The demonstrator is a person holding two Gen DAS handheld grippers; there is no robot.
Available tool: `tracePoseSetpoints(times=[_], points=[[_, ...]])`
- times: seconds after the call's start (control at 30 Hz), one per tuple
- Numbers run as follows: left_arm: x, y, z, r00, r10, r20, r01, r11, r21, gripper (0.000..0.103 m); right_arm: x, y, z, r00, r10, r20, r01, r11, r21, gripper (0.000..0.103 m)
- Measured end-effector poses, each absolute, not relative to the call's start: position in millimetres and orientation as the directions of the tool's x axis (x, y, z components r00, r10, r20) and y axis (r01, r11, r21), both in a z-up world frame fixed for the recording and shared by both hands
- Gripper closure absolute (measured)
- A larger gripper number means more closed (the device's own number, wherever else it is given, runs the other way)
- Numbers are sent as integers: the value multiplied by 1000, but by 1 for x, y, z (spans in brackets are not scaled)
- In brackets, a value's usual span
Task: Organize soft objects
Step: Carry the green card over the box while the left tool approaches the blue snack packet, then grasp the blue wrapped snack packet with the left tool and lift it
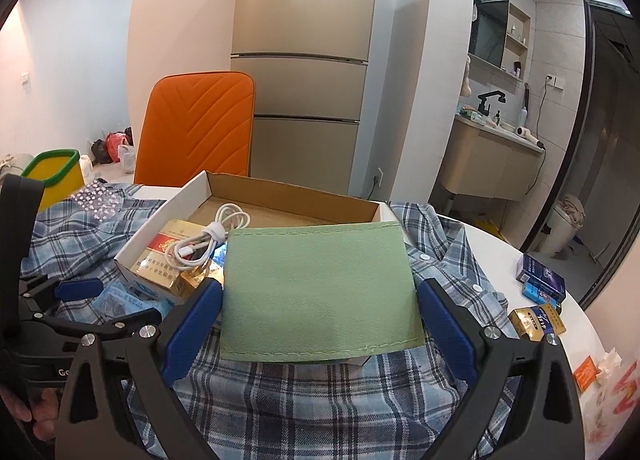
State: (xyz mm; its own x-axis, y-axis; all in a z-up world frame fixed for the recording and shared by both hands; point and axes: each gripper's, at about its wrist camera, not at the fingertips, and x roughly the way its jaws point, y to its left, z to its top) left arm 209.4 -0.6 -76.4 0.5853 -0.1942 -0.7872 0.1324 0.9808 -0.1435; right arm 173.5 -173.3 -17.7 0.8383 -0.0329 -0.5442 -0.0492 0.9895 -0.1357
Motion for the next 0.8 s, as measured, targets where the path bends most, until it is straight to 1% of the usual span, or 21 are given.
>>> tracePoseSetpoints(times=[0.07,0.47,0.57,0.8], points=[[209,-1,-77,582,-193,-790,132,981,-143,25,175,-175,-18,837,-34,-546,-48,990,-135,4],[209,0,-78,577,-202,-792,137,979,-150,27,174,-180,-17,837,-41,-546,-40,990,-135,4],[209,-1,-77,580,-205,-788,138,978,-154,30,174,-180,-17,837,-41,-546,-40,990,-135,4],[203,-1,-73,593,-208,-778,145,978,-151,33,174,-180,-17,837,-41,-545,-39,990,-134,4]])
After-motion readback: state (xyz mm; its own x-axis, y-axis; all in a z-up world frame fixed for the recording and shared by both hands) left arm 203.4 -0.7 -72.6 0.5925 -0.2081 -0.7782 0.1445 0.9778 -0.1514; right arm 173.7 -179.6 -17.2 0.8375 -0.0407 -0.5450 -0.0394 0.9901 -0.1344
